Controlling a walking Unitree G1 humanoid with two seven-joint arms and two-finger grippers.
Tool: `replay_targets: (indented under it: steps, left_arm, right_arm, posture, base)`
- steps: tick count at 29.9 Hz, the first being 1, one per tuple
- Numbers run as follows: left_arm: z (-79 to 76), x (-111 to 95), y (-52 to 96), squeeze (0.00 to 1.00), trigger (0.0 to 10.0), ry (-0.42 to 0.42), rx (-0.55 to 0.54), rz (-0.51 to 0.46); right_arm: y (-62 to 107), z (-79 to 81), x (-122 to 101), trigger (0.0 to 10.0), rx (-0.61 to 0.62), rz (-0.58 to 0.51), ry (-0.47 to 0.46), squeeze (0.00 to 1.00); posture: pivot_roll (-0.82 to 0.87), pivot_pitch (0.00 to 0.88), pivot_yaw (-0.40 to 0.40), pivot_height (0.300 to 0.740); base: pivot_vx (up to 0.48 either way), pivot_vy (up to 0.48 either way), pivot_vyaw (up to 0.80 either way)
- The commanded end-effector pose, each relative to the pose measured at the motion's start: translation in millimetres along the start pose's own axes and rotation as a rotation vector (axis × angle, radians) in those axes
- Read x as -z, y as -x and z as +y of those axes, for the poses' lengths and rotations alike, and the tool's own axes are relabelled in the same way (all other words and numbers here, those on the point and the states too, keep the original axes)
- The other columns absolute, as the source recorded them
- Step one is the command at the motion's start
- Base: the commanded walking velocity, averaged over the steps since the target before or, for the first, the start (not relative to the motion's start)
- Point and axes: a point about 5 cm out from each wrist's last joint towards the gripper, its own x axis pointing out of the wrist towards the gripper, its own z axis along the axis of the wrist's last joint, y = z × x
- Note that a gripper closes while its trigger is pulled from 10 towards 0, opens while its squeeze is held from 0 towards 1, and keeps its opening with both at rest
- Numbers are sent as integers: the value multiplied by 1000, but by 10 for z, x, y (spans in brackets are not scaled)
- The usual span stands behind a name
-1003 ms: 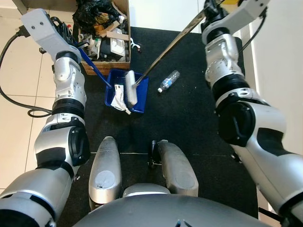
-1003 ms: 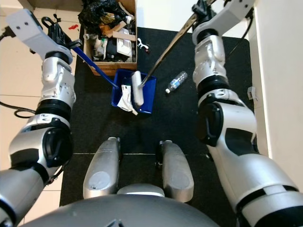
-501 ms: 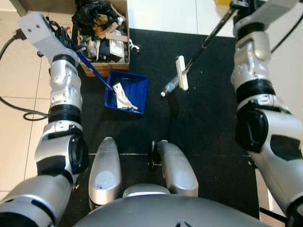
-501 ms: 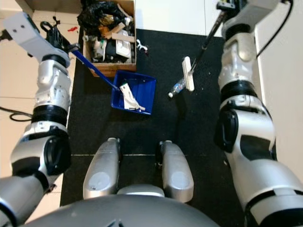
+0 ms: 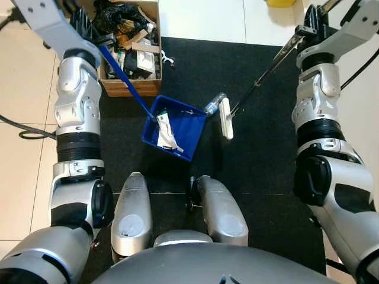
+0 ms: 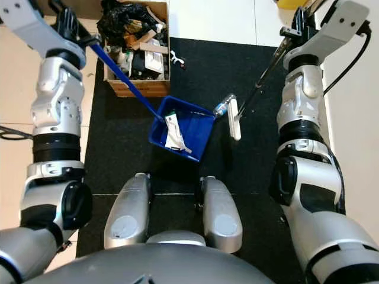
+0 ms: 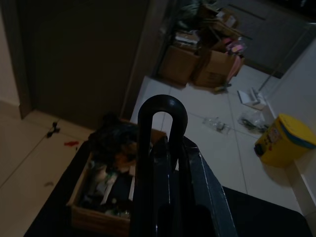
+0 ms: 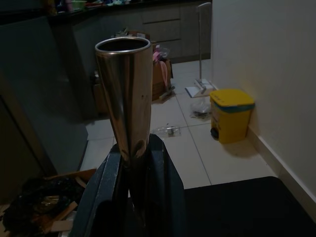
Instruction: Sweep floor
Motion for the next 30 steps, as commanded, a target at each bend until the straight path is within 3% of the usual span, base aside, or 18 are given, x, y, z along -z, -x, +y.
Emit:
replay_targets:
  steps: [1,7,9,13,25,30]
  left_arm:
    - [-140,-111,-9,0,10000,8,32,-44]
    - [-215,-267,-30,0,10000,13,34,-72]
    - [-208,-425,-66,0,10000,-20,9,-104]
    - [-189,-517,-98,0,10000,-55,-8,-130]
    - [-181,-607,-125,0,10000,-61,-52,-139]
    - [-199,-615,-110,0,10000,-101,-24,-160]
  right_arm:
    - [-22,-31,-108,10000,8,-50,5,0]
    - [-33,-42,-175,10000,10,-75,35,0]
    - [-41,-81,-234,10000,23,-92,52,0]
    - [-51,-109,-268,10000,36,-102,55,0]
    - [-46,-60,-254,10000,38,-103,44,0]
    - [-44,-36,-253,10000,34,-110,39,0]
  posture:
    - [144,55,-82,740]
    - [145,47,-79,740]
    - [144,40,-77,740]
    - [145,38,-75,740]
    - [151,37,-74,740]
    - [150,36,-72,740]
  base:
    - [0,0,0]
    - [0,0,0]
    - [0,0,0]
    - [0,0,0]
    - [0,0,0]
    - [0,0,0]
